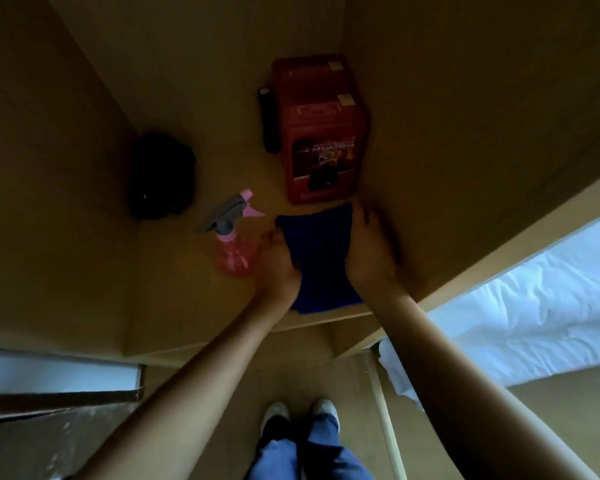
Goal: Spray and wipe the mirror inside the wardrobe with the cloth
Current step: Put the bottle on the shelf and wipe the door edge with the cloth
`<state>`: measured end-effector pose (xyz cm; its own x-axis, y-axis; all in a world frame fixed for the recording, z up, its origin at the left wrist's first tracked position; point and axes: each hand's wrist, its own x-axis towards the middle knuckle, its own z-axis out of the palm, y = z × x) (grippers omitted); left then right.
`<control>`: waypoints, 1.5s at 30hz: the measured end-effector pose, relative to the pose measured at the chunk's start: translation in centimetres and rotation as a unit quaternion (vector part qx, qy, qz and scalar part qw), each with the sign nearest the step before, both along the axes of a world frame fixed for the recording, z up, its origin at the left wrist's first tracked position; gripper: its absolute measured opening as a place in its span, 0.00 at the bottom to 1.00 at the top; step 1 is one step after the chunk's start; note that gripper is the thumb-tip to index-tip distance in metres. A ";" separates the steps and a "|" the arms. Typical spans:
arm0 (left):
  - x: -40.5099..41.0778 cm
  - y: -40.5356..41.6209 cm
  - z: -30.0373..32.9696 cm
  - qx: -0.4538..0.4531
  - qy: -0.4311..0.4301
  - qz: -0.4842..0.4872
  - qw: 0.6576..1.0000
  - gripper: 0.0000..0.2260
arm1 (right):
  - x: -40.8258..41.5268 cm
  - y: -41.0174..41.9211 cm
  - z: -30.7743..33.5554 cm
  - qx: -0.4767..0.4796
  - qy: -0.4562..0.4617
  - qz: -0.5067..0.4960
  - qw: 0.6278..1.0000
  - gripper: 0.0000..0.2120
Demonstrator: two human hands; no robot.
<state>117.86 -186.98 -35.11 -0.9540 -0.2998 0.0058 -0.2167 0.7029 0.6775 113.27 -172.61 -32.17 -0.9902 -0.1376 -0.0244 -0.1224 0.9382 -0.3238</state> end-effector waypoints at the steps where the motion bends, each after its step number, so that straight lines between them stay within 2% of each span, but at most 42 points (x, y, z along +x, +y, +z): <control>1: 0.3 0.5 -0.6 -0.098 0.025 -0.028 0.994 0.27 | -0.1 -0.5 -0.4 0.007 0.042 0.027 0.999 0.36; 3: 0.1 0.9 -1.6 -0.173 0.073 -0.103 0.977 0.30 | -0.3 -1.4 -1.5 -0.001 0.063 0.089 0.994 0.29; 5: -0.7 0.5 -2.3 -0.194 0.062 -0.173 0.964 0.27 | -0.6 -1.8 -3.0 0.030 0.037 0.121 0.991 0.25; 6: -1.0 0.3 -2.7 -0.210 0.038 -0.179 0.960 0.25 | -0.7 -1.6 -3.8 0.052 0.016 0.127 0.990 0.25; 10: -0.5 0.1 -4.5 -0.206 -0.037 -0.118 0.971 0.25 | -0.6 -0.5 -6.2 0.066 -0.038 0.124 0.989 0.27; 23: -2.5 0.1 -4.4 -0.244 -0.061 -0.126 0.960 0.26 | -2.2 -0.7 -7.0 0.071 -0.015 0.097 0.993 0.28; 33: -2.6 0.2 -4.1 -0.225 -0.081 -0.132 0.962 0.26 | -2.2 -0.6 -6.7 0.081 -0.020 0.102 0.991 0.28; 36: -2.1 0.2 -3.7 -0.218 -0.084 -0.123 0.965 0.25 | -2.6 -0.5 -6.2 0.054 -0.050 0.110 0.991 0.29; 39: 0.2 0.0 -2.8 -0.159 -0.067 -0.107 0.979 0.23 | -2.6 -0.6 -5.2 0.000 -0.083 0.104 0.991 0.28; 45: 6.3 -0.5 -0.2 -0.103 -0.025 -0.056 0.993 0.20 | 0.6 -2.3 -3.8 -0.119 -0.087 0.090 0.985 0.27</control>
<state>124.14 -187.50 -35.36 -0.9820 -0.1890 0.0083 -0.1586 0.8465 0.5081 113.84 -174.91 -35.93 -0.9328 -0.3332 -0.1373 -0.2034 0.8013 -0.5627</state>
